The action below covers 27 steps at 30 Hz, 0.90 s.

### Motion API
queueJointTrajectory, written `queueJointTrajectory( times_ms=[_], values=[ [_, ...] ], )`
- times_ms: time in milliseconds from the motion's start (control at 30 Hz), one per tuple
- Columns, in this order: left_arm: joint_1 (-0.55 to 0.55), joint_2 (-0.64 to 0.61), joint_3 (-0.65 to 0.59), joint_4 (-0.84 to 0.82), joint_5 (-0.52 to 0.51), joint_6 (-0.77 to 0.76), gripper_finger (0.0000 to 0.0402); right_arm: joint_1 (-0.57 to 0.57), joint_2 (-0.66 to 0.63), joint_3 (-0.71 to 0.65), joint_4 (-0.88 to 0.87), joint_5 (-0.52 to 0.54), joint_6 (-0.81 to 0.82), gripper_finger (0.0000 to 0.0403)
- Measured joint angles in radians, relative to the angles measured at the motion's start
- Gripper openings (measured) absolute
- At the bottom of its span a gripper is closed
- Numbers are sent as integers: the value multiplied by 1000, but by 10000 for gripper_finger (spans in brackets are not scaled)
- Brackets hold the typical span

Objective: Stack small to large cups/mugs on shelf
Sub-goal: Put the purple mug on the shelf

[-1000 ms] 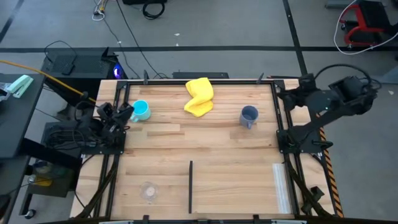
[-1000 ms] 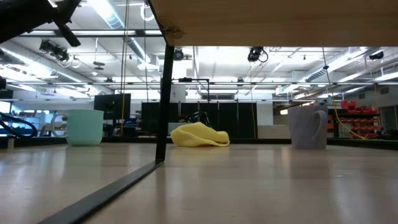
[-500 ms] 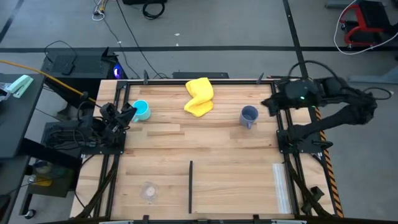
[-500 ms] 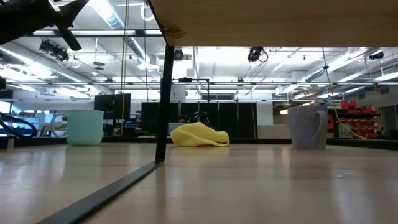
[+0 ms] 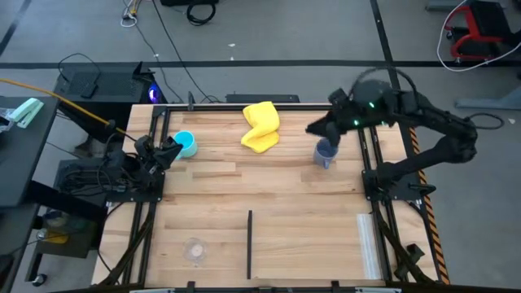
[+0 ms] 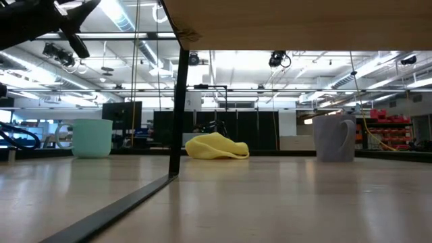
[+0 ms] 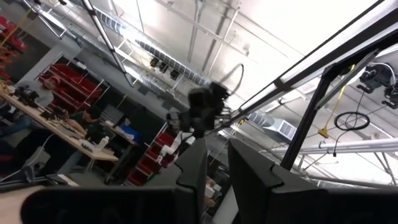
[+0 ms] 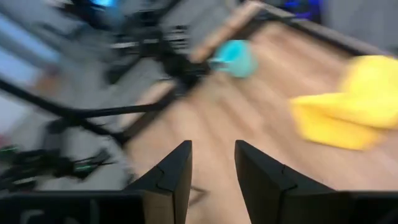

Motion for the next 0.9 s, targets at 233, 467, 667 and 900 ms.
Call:
queueJointTrajectory(
  times_ms=[233,467,667,900],
  values=[
    [0,0,0,0,3,0,70,-249,132,211,-482,0,-124,128],
    [0,0,0,-26,3,0,77,-380,104,137,-609,19,-133,128],
    [0,0,0,-65,3,-4,73,-403,61,-68,-609,97,-88,128],
    [0,0,0,-76,3,-6,76,-406,67,-332,-480,117,-26,128]
  ],
)
